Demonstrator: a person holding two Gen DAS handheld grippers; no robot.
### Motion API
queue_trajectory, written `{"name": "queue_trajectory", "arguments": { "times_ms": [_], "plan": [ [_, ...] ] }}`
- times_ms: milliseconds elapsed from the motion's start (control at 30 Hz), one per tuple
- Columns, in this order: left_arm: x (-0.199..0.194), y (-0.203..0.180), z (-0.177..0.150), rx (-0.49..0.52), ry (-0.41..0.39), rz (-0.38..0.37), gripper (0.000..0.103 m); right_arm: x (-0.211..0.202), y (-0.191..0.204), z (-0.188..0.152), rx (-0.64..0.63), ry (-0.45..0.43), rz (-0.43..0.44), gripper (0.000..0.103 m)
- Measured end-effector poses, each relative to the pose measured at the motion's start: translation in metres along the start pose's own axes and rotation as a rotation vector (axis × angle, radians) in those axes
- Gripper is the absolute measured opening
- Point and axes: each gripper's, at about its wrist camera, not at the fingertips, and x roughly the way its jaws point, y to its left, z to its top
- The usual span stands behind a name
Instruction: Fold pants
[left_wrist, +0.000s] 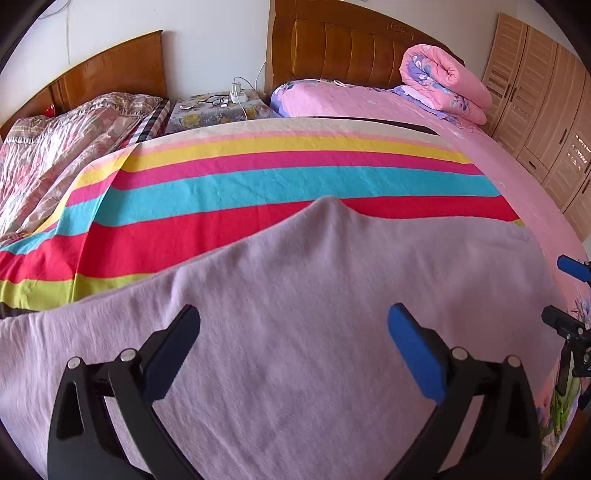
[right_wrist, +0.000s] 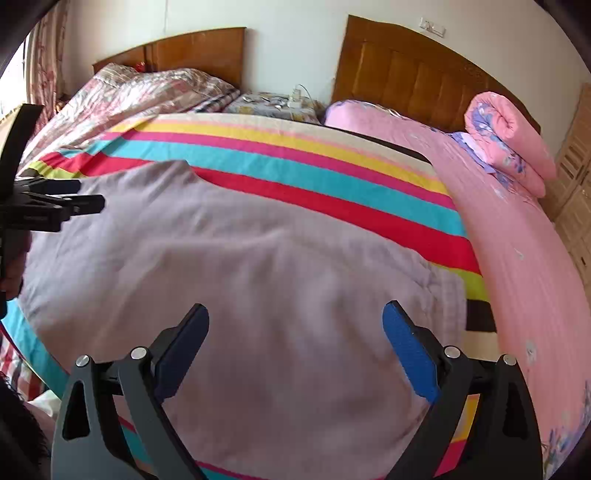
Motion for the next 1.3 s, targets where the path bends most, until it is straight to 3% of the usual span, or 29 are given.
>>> {"name": "queue_trajectory", "arguments": {
  "times_ms": [67,133,233,300,367,467,533,600,700,733,933,1033,1100,1167,1300],
  "plan": [
    [0.014,0.001,0.016,0.031,0.017,-0.041,0.102,0.016,0.019,0.02,-0.023,-0.017,0.087,0.091],
    [0.037,0.001,0.02,0.05,0.034,0.013,0.102,0.043,0.038,0.036,-0.039,0.002,0.161,0.091],
    [0.064,0.006,0.013,0.049,0.06,0.069,0.101,0.086,0.052,0.04,-0.028,0.131,0.265,0.091],
    [0.064,0.006,0.009,0.074,0.017,0.084,0.102,0.101,0.05,0.032,-0.048,0.179,0.234,0.092],
    [0.064,0.011,0.011,0.048,0.01,0.087,0.102,0.096,0.043,0.029,-0.048,0.163,0.227,0.091],
    [0.066,0.014,0.013,0.01,-0.005,0.1,0.102,0.086,0.027,0.037,0.005,0.141,0.097,0.091],
    [0.068,0.01,0.013,0.026,-0.002,0.128,0.102,0.08,0.024,0.045,0.03,0.099,0.196,0.091],
    [0.069,0.011,0.014,0.021,-0.001,0.125,0.102,0.087,0.034,0.049,-0.008,0.121,0.279,0.091],
    [0.068,0.011,0.014,0.018,-0.004,0.12,0.102,0.112,0.034,0.041,-0.051,0.168,0.19,0.092],
    [0.068,0.011,0.013,0.018,-0.004,0.121,0.102,0.11,0.029,0.039,-0.039,0.117,0.195,0.092],
    [0.066,0.012,0.013,0.005,-0.014,0.107,0.102,0.114,0.008,0.039,0.087,0.08,0.118,0.092],
    [0.038,0.032,0.012,-0.063,-0.065,0.026,0.1,0.111,-0.009,0.041,0.208,0.075,0.051,0.091],
    [-0.006,0.058,0.009,-0.117,-0.176,0.008,0.101,0.102,-0.01,0.047,0.234,0.061,0.044,0.091],
    [-0.047,0.091,0.001,-0.161,-0.267,0.035,0.102,0.094,0.008,0.059,0.158,0.026,0.11,0.09],
    [-0.077,0.149,-0.029,-0.255,-0.214,0.138,0.102,0.09,0.081,0.093,-0.099,-0.049,0.292,0.082]
  ]
}}
